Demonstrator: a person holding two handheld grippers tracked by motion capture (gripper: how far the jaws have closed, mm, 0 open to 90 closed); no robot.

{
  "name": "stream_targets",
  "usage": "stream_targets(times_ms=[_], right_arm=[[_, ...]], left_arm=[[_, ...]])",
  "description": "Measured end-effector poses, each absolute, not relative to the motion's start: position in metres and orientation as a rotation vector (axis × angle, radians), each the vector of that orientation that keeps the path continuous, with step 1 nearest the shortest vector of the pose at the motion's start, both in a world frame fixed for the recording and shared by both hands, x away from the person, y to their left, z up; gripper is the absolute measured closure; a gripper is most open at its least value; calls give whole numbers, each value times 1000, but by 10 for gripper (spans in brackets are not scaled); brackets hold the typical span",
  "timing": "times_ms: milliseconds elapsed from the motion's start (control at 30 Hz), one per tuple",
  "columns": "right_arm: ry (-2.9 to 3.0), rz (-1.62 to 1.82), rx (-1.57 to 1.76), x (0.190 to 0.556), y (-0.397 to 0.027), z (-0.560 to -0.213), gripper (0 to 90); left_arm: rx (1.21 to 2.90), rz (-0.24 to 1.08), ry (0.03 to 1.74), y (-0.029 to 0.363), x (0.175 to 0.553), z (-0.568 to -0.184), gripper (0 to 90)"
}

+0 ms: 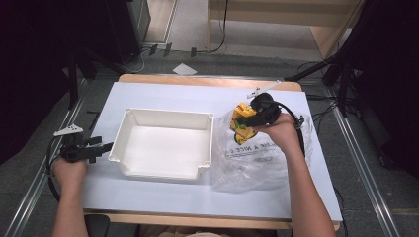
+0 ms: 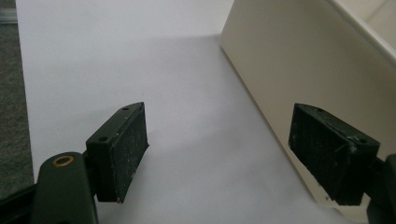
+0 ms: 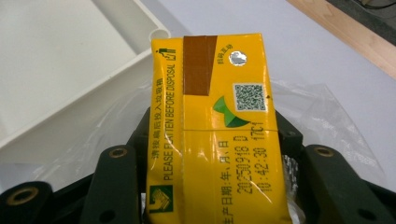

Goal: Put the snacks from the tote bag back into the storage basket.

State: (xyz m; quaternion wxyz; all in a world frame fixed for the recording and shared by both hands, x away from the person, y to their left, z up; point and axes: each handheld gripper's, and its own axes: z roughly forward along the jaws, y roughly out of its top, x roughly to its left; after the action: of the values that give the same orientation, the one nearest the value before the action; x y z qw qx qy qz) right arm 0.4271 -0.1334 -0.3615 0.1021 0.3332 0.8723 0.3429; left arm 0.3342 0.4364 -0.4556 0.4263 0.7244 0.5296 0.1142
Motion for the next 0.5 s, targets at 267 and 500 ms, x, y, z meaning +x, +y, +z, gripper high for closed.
stream_targets(times_ms=[267, 500], right_arm=[[2569, 1039, 956, 416, -131, -343, 517], [2567, 1059, 898, 407, -125, -332, 517]], left_arm=[[1815, 286, 1320, 436, 334, -455, 209], [1813, 284, 1320, 436, 334, -456, 209]])
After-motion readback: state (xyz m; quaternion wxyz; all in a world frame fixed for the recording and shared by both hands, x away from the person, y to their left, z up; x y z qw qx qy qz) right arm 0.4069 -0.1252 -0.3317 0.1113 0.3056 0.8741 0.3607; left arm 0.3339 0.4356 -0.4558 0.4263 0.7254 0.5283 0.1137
